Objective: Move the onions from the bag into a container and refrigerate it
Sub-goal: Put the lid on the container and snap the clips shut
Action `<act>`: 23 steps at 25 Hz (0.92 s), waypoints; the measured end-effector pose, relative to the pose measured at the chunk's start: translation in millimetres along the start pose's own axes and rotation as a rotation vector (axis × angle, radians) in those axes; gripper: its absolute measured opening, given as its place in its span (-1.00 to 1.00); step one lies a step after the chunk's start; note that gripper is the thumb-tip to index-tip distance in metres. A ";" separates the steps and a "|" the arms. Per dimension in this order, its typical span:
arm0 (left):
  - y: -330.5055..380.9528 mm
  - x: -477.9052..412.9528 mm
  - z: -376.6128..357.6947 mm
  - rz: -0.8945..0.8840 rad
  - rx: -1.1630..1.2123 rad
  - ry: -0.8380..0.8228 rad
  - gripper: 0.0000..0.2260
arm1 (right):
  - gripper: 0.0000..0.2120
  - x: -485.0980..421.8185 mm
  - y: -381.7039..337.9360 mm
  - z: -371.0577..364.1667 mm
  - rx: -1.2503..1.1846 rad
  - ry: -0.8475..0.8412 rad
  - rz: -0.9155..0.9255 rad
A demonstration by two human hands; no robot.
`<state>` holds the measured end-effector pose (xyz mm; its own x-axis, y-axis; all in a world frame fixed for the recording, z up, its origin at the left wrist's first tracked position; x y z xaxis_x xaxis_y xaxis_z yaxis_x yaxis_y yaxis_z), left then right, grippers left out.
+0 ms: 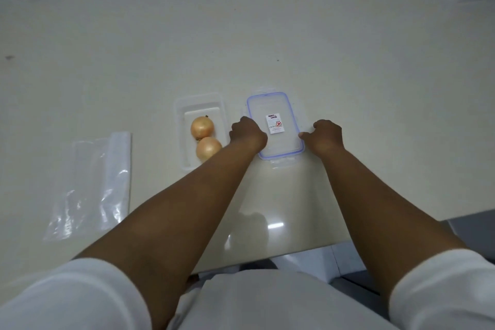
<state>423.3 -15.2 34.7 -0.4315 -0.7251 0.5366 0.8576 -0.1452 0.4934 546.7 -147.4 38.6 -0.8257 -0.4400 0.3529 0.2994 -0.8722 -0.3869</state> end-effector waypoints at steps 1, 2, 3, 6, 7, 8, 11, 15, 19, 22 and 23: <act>1.4 -3.4 -2.7 0.035 0.036 0.022 -0.58 | -0.52 -2.6 0.1 0.0 -0.010 -0.020 0.003; 2.3 -4.5 -4.2 0.063 0.073 0.036 -0.58 | -0.50 -4.2 0.8 -0.2 -0.032 -0.039 -0.002; 2.2 -5.2 -6.0 0.087 0.108 0.044 -0.57 | -0.49 -5.3 2.7 -0.6 -0.059 -0.060 -0.016; -3.2 -2.6 -8.4 0.112 0.193 0.012 -0.57 | -0.61 -7.1 14.7 -2.3 -0.154 -0.124 -0.081; -4.5 -0.8 -9.2 0.105 0.218 0.001 -0.61 | -0.63 -6.3 19.7 -1.8 -0.189 -0.140 -0.102; -5.5 1.1 -10.2 0.095 0.244 -0.010 -0.67 | -0.58 -5.3 23.6 -1.5 -0.220 -0.162 -0.112; -8.5 9.8 -9.9 0.046 0.375 -0.032 -0.78 | -0.58 0.8 31.1 -1.6 -0.337 -0.196 -0.111; -24.4 24.3 7.3 0.011 0.671 -0.014 -0.76 | -0.63 14.2 29.1 1.3 -0.637 -0.170 -0.091; -51.5 37.6 42.9 -0.002 0.813 0.033 -0.69 | -0.67 26.1 0.0 -0.3 -0.842 -0.138 -0.067; -78.8 40.7 71.3 0.013 0.836 0.125 -0.64 | -0.47 38.0 -38.5 -13.9 -0.768 -0.186 -0.018; -87.4 40.0 80.2 0.026 0.833 0.162 -0.63 | -0.46 41.4 -52.3 -19.8 -0.719 -0.198 0.015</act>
<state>308.7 22.5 67.9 -0.3151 -0.8180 0.4812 0.3528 0.3697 0.8596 487.4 -115.7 56.5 -0.7021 -0.5406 0.4635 -0.1325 -0.5404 -0.8309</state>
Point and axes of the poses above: each hand's wrist, its own x-axis away from the middle knuckle, its own z-axis out of the back of the hand, y = z × x, the point moved 1 cm from there along -x, towards the middle knuckle, and after that the axes turned 2 degrees about x, right-handed, at the moved point
